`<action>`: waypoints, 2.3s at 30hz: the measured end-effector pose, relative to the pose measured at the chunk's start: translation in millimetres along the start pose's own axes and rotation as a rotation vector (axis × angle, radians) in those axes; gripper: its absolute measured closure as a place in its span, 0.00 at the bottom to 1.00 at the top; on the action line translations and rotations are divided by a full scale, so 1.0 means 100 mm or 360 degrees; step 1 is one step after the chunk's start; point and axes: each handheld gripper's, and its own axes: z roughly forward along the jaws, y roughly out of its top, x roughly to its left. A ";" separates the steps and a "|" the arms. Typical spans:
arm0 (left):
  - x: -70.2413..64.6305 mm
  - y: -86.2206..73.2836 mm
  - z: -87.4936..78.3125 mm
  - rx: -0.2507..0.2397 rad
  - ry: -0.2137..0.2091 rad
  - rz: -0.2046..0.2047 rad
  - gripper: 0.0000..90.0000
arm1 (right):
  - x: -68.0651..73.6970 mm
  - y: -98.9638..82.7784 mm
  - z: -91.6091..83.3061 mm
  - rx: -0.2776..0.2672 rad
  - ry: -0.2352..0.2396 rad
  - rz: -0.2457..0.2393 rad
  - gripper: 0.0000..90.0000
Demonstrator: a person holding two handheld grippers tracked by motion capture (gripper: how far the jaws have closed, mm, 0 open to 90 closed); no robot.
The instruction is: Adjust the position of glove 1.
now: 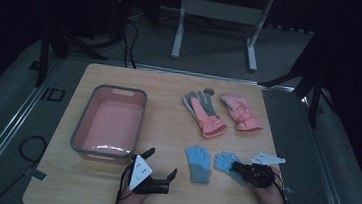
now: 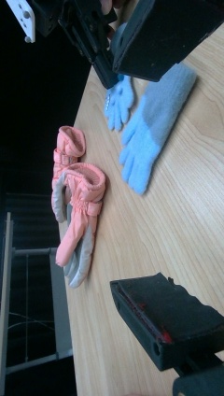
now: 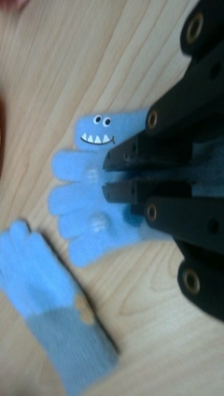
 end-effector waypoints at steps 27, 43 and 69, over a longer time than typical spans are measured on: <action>0.00 0.00 0.00 0.0007 -0.0003 0.0007 0.01 | 0.56 -0.01 -0.33 -0.0151 -0.0872 0.0795 0.97; -0.01 0.00 0.01 0.0006 -0.0006 0.0005 0.01 | 0.47 -0.06 -0.21 -0.0190 -0.0778 0.0894 0.73; 0.01 0.00 0.00 -0.0003 0.0003 -0.0010 0.01 | -0.13 -0.25 -0.35 -0.0035 -0.0135 0.0061 0.74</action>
